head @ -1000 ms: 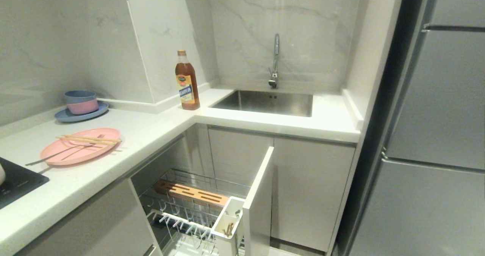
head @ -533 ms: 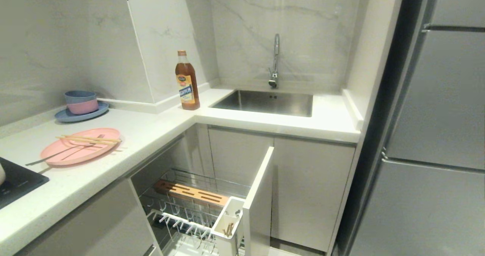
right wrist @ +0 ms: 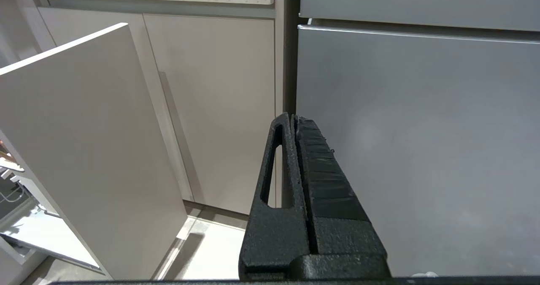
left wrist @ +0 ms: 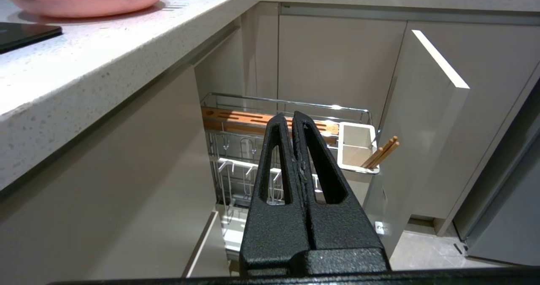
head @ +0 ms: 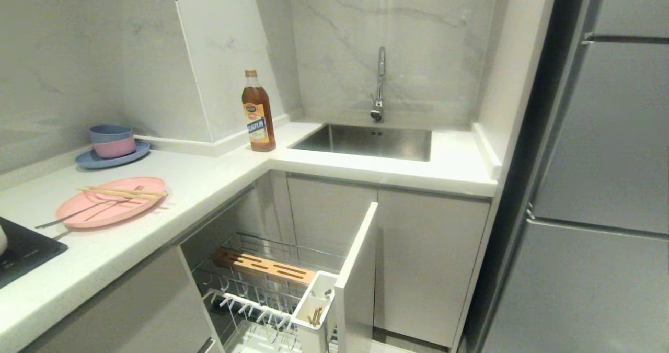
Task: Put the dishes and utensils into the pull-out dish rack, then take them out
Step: Pick up the chopsticks and place it in the cupboard
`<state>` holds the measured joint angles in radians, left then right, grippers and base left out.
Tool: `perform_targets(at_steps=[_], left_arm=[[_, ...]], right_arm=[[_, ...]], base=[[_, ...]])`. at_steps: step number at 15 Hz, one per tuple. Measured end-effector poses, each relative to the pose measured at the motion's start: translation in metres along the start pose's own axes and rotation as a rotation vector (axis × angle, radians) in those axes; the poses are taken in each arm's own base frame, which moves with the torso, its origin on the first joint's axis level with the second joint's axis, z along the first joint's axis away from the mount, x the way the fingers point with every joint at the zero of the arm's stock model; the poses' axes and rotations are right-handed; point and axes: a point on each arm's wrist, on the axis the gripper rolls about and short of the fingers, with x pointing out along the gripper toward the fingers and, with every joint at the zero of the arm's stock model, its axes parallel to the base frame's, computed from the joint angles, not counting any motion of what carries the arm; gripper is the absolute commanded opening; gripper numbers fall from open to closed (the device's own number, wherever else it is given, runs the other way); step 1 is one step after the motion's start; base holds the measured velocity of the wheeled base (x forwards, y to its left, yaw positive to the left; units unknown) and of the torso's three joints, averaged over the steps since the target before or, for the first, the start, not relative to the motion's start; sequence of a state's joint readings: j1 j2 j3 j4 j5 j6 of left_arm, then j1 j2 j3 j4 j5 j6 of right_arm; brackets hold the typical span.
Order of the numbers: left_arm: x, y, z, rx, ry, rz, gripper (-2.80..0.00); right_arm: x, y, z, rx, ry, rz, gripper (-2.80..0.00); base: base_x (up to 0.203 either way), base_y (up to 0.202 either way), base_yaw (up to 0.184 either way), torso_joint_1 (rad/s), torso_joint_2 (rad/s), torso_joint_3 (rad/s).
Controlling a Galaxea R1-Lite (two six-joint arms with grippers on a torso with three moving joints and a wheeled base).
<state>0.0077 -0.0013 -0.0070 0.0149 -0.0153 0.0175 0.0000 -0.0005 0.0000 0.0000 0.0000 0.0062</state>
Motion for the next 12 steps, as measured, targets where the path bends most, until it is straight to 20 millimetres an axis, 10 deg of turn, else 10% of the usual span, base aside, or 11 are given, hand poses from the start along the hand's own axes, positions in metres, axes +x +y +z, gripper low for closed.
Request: perform_targets(at_steps=[12], left_arm=[[0.0001,0.0,-0.0005,-0.001,0.002,0.001,-2.8]], right_arm=[[0.0,0.0,0.0,0.0,0.0,0.0,-2.8]], base=[[0.0,0.0,0.0,0.0,0.0,0.0]])
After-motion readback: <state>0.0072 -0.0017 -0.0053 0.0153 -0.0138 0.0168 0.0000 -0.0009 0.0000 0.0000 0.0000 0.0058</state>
